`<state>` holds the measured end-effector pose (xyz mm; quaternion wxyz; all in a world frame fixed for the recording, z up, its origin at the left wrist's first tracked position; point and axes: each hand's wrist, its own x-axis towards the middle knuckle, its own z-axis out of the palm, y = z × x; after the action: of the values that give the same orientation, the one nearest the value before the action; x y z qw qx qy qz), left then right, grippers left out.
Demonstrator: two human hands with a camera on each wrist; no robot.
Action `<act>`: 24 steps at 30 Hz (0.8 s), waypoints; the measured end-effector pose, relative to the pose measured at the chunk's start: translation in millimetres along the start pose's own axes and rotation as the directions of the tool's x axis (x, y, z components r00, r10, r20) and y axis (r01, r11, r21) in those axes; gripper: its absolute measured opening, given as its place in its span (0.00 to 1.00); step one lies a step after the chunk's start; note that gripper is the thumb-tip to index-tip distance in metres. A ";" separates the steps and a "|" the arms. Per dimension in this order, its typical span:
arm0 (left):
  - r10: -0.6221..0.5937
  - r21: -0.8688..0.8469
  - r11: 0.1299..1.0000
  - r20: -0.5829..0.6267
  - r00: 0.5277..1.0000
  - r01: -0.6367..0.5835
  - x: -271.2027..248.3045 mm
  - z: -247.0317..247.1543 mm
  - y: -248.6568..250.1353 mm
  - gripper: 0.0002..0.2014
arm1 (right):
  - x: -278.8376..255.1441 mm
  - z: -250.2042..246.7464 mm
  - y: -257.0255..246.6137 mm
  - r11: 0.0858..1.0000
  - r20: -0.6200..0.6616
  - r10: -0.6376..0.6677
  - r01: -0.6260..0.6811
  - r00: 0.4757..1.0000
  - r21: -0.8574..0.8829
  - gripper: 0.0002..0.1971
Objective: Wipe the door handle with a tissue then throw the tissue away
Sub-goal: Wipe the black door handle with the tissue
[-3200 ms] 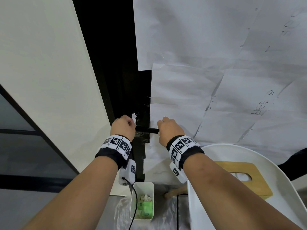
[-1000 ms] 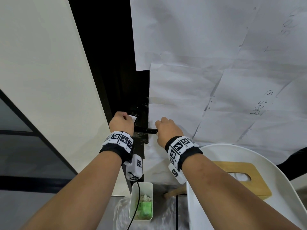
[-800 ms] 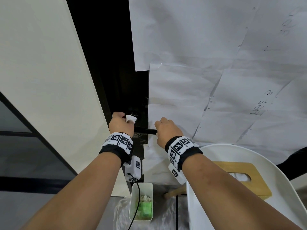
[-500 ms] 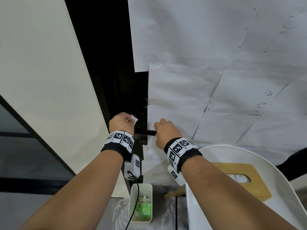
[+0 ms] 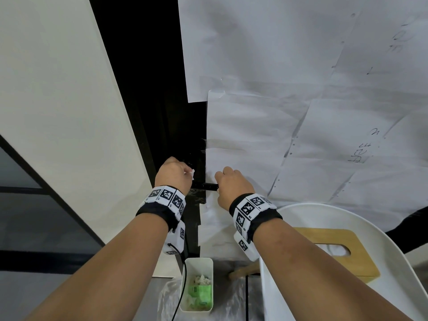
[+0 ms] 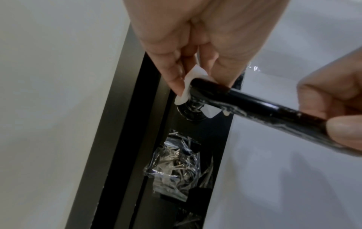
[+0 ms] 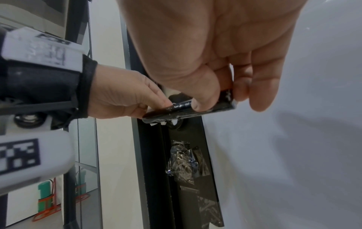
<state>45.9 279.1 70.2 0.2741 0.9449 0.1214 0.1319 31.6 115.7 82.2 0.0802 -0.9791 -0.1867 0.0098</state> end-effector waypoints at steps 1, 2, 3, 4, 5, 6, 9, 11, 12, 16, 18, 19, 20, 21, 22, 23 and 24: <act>0.014 -0.012 1.000 -0.018 1.000 -0.014 -2.4 0.3 -0.1 0.09 | -0.1 -0.1 -0.1 1.000 -0.002 0.002 -0.002 1.000 0.002 0.11; 0.026 -0.024 0.999 -0.030 0.999 -0.027 -4.6 0.7 -0.2 0.09 | -0.1 -0.2 -0.1 1.000 -0.003 0.003 -0.003 1.000 0.003 0.10; 0.027 -0.034 0.999 -0.030 0.999 -0.028 -6.0 1.3 -0.6 0.10 | -0.1 0.0 -0.2 1.000 -0.004 0.004 -0.004 1.000 0.004 0.10; 0.020 -0.052 0.998 -0.025 0.999 -0.021 -6.7 0.6 -0.7 0.10 | -0.2 0.5 -0.2 1.000 -0.006 0.004 -0.004 1.000 0.004 0.10; -0.003 -0.084 0.996 -0.025 1.000 0.001 -6.8 -0.3 -0.9 0.10 | -0.4 1.1 -0.3 1.000 -0.008 0.005 -0.005 1.000 0.004 0.10; -0.035 -0.127 0.991 -0.031 0.999 0.031 -6.4 -2.0 -0.3 0.09 | -0.5 1.6 -0.2 1.000 -0.011 0.007 -0.007 1.000 0.005 0.10; -0.142 -0.224 0.967 -0.067 0.988 0.124 -6.8 -7.1 0.2 0.07 | -0.9 2.4 0.4 1.000 -0.011 0.015 -0.015 1.000 0.014 0.10; -0.171 -0.198 0.968 -0.058 0.984 0.156 -8.9 -9.4 1.5 0.12 | -1.2 2.4 0.6 1.000 -0.011 0.015 -0.015 1.000 0.024 0.10; -0.184 -0.180 0.968 -0.048 0.982 0.173 -9.6 -9.5 1.9 0.16 | -1.3 2.2 0.7 1.000 -0.014 0.016 -0.016 1.000 0.027 0.10; -0.209 -0.162 0.965 -0.008 0.978 0.205 -8.1 -4.9 1.6 0.06 | -1.4 2.6 0.8 1.000 -0.013 0.016 -0.016 1.000 0.027 0.10; -0.231 -0.157 0.961 0.008 0.973 0.229 -4.3 -3.7 1.3 0.03 | -1.3 2.9 1.0 1.000 -0.011 0.016 -0.016 1.000 0.026 0.11; -0.245 -0.163 0.956 0.017 0.969 0.244 -1.7 -3.1 0.4 0.03 | -1.2 3.1 1.1 1.000 -0.011 0.017 -0.016 1.000 0.025 0.11; -0.260 -0.171 0.950 0.026 0.965 0.260 0.9 -3.2 -0.3 0.04 | -0.9 3.3 1.0 1.000 -0.011 0.017 -0.017 1.000 0.023 0.11; -0.273 -0.174 0.946 0.034 0.961 0.275 2.7 -3.6 -0.6 0.06 | -0.7 3.6 1.0 1.000 -0.011 0.017 -0.017 1.000 0.021 0.11; -0.281 -0.170 0.944 0.038 0.959 0.283 4.6 -3.3 -0.8 0.07 | -0.6 3.8 1.2 1.000 -0.012 0.016 -0.016 1.000 0.019 0.11; -0.283 -0.163 0.944 0.039 0.958 0.286 6.4 -2.2 -1.3 0.09 | -0.7 3.8 1.3 1.000 -0.014 0.015 -0.015 1.000 0.017 0.11; -0.283 -0.153 0.946 0.038 0.958 0.285 8.0 -0.8 -1.4 0.09 | -0.8 3.6 1.5 1.000 -0.016 0.015 -0.014 1.000 0.017 0.11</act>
<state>52.9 283.1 71.6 0.3648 0.8939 0.2432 0.0927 31.2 114.6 78.3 0.0896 -0.9798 -0.1789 0.0038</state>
